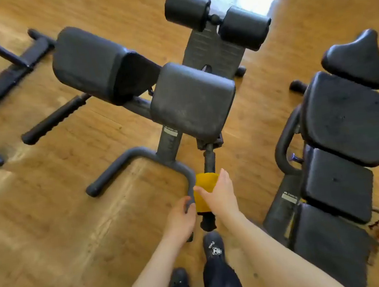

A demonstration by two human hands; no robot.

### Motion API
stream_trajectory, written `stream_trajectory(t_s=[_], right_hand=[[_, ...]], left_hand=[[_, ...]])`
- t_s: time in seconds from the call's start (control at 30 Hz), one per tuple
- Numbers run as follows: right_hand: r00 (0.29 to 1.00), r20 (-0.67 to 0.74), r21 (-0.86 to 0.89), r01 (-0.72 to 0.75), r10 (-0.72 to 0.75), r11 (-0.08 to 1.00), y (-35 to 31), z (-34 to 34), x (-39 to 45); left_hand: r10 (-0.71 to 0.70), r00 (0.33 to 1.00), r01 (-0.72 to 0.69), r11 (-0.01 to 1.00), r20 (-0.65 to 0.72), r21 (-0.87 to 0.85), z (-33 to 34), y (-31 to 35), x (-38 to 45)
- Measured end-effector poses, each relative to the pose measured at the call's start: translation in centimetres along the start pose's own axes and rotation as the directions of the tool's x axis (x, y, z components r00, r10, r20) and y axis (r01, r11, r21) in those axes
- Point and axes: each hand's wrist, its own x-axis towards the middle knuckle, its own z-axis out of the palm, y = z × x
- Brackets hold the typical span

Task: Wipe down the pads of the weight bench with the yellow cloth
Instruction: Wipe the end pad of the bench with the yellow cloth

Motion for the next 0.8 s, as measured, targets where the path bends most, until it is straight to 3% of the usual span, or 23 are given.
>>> stream_trajectory(t_s=[0.2, 0.4, 0.63, 0.8], right_hand=[[0.992, -0.104, 0.052, -0.060, 0.065, 0.997, 0.2, 3.7, 2.0], [0.997, -0.031, 0.124, -0.064, 0.068, 0.990, 1.2, 1.8, 1.4], [0.983, 0.176, -0.002, 0.057, -0.055, 0.998, 4.6, -4.2, -1.4], [0.972, 0.216, -0.131, 0.125, -0.095, 0.983, 6.9, -7.4, -4.3]], left_hand=[[-0.116, 0.991, 0.111, 0.992, -0.070, -0.064, 0.3, -1.7, 2.4], [-0.161, 0.983, 0.162, 0.987, -0.094, 0.010, 0.2, -1.6, 1.3], [0.015, 0.998, 0.004, 0.959, -0.067, 0.282, 1.4, 0.5, -2.3], [0.080, 0.996, -0.065, 0.950, -0.036, 0.306, 3.9, 0.9, -5.1]])
